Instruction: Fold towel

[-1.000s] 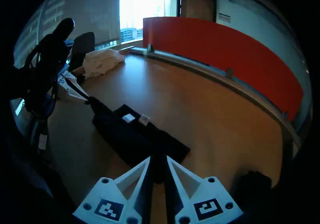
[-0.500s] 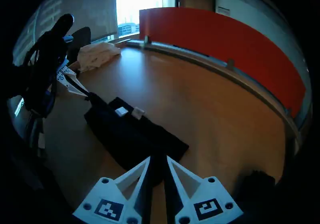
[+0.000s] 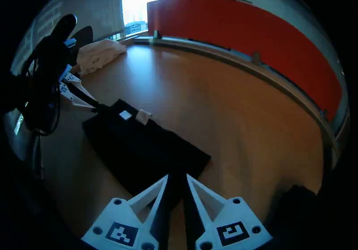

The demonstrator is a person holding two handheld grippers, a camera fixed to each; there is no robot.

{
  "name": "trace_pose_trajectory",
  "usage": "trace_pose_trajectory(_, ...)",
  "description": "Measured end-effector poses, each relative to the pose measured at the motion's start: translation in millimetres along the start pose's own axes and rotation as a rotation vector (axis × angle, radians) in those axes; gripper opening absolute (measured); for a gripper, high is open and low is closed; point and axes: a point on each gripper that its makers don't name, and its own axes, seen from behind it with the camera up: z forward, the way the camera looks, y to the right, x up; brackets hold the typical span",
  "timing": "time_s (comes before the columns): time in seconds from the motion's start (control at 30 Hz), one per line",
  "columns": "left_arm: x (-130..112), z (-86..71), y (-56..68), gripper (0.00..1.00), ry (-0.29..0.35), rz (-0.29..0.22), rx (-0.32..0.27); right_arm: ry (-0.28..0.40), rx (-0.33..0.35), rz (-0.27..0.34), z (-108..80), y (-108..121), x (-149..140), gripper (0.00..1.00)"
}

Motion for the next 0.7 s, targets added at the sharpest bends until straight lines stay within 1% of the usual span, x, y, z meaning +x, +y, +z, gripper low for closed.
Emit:
trace_pose_trajectory(0.03,0.5,1.8,-2.4,0.27,0.001,0.000,0.008,-0.002,-0.004,0.007,1.8,1.3,-0.2,0.14)
trace_pose_trajectory(0.1,1.9,5.2,-7.3,0.32,0.003,0.000,0.025,-0.004,-0.011,0.020,5.3,3.7,-0.2,0.14)
trace_pose_trajectory(0.2,5.0,8.4,-13.3,0.35,0.006,0.005,0.047,-0.005,-0.020,0.031,9.5,6.6,1.3,0.15)
trace_pose_trajectory(0.5,14.7,10.3,-21.4,0.42,0.021,0.021,0.077,-0.007,-0.053,0.024,17.8,15.0,6.6,0.17)
trace_pose_trajectory(0.57,17.1,9.9,-23.5,0.48,0.026,0.022,0.083,-0.004,-0.061,0.028,18.9,17.7,9.3,0.18)
trace_pose_trajectory(0.63,19.4,9.5,-26.2,0.49,0.029,0.023,0.092,-0.003,-0.074,0.032,19.4,21.8,11.0,0.19)
trace_pose_trajectory(0.7,21.4,9.1,-28.9,0.55,0.032,0.026,0.101,-0.003,-0.088,0.033,19.6,25.9,12.1,0.19)
